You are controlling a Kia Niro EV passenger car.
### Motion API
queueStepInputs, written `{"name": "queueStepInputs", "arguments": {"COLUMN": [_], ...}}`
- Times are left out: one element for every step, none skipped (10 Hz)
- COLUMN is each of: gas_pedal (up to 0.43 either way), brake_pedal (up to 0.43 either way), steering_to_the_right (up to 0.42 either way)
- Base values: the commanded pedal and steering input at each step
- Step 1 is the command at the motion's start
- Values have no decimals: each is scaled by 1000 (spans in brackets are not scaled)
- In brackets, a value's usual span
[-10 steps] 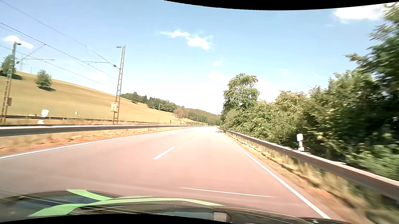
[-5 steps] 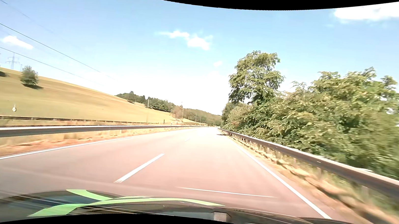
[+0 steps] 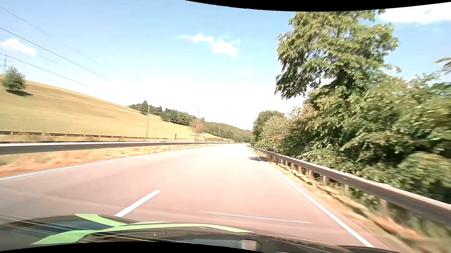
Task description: Follow the waypoints while adhering to traffic rules and regulations
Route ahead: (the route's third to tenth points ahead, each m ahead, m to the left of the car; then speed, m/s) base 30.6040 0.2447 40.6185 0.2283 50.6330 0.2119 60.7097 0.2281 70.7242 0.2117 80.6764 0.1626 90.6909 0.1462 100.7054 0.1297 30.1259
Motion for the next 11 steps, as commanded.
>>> {"name": "queueStepInputs", "arguments": {"gas_pedal": [350, 350, 350, 339, 331, 331, 339, 350, 358, 370, 370], "brake_pedal": [0, 0, 0, 0, 0, 0, 0, 0, 0, 0, 0], "steering_to_the_right": [-2, -2, -2, -2, -2, -2, -2, -2, -2, -2, -2]}}
